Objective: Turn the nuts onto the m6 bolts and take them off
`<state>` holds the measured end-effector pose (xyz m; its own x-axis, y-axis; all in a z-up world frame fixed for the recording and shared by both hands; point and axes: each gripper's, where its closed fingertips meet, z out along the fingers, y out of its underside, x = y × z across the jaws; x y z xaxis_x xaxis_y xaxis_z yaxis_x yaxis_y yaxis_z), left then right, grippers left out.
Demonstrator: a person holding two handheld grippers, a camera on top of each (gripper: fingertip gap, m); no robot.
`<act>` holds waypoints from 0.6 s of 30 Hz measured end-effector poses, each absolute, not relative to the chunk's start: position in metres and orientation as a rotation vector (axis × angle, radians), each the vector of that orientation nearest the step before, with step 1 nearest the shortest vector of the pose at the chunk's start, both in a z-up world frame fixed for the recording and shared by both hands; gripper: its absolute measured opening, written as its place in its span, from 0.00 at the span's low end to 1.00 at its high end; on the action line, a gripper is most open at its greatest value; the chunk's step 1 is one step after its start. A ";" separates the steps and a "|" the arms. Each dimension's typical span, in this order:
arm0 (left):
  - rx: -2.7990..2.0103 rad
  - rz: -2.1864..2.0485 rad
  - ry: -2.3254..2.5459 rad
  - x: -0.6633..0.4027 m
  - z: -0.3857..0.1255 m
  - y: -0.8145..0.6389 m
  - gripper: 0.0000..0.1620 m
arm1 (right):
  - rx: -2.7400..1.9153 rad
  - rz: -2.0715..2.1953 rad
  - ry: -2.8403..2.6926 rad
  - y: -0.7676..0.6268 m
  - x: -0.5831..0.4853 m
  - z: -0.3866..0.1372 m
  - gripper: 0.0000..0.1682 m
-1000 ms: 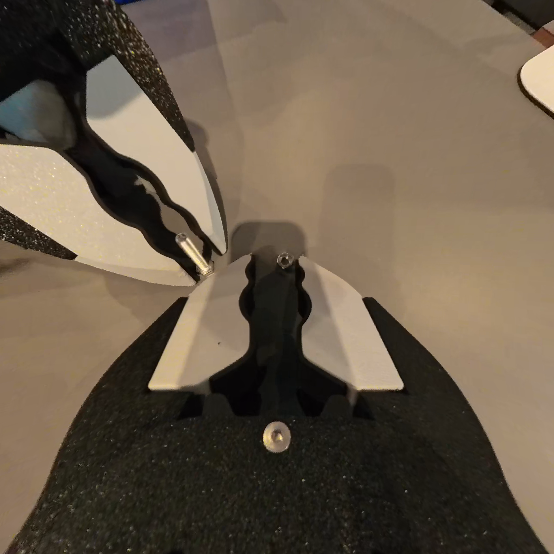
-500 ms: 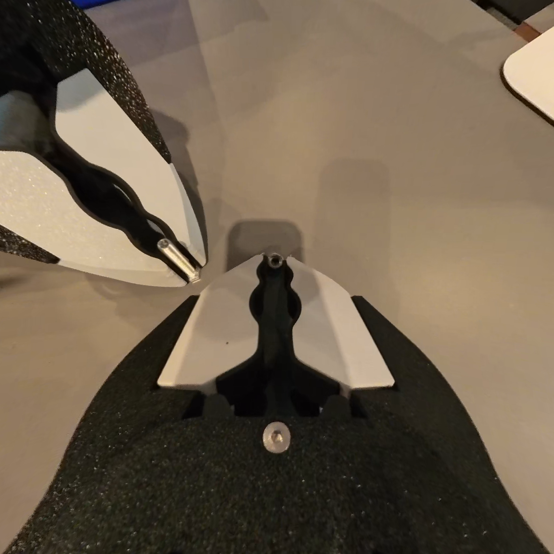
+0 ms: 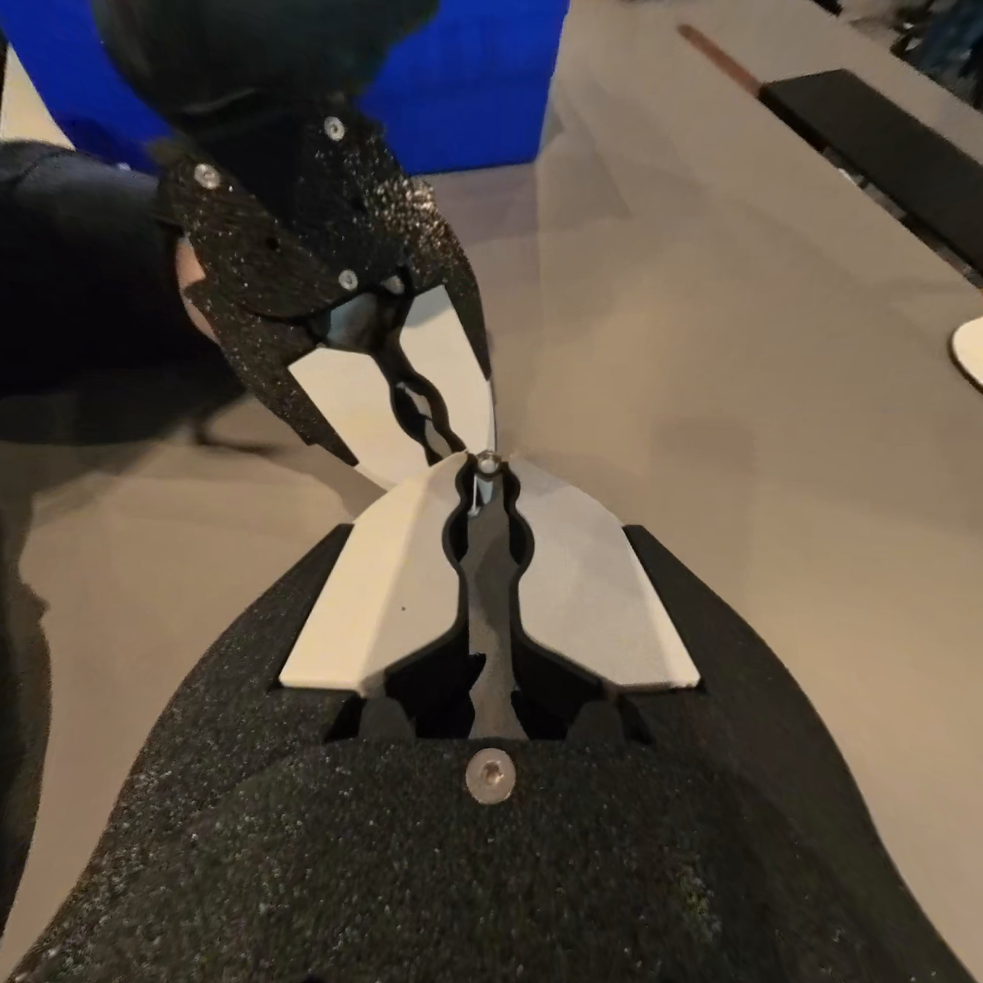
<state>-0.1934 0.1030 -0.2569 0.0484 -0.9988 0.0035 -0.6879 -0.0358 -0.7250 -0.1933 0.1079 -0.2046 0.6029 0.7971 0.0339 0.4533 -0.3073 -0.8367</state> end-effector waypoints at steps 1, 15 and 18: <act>-1.780 -0.729 1.695 -0.193 -0.257 0.103 0.06 | -1.958 0.479 -1.013 0.107 -0.194 -0.205 0.06; -1.765 -0.704 1.703 -0.192 -0.257 0.103 0.06 | -2.025 0.320 -1.153 0.105 -0.198 -0.214 0.06; -1.769 -0.712 1.702 -0.192 -0.257 0.103 0.06 | -2.034 0.324 -1.162 0.105 -0.198 -0.216 0.06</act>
<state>-0.1918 0.1027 -0.2569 0.0446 -0.9989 -0.0150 -0.6909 -0.0200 -0.7226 -0.1983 0.1051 -0.2155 0.5541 0.8201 0.1427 0.6283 -0.2996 -0.7179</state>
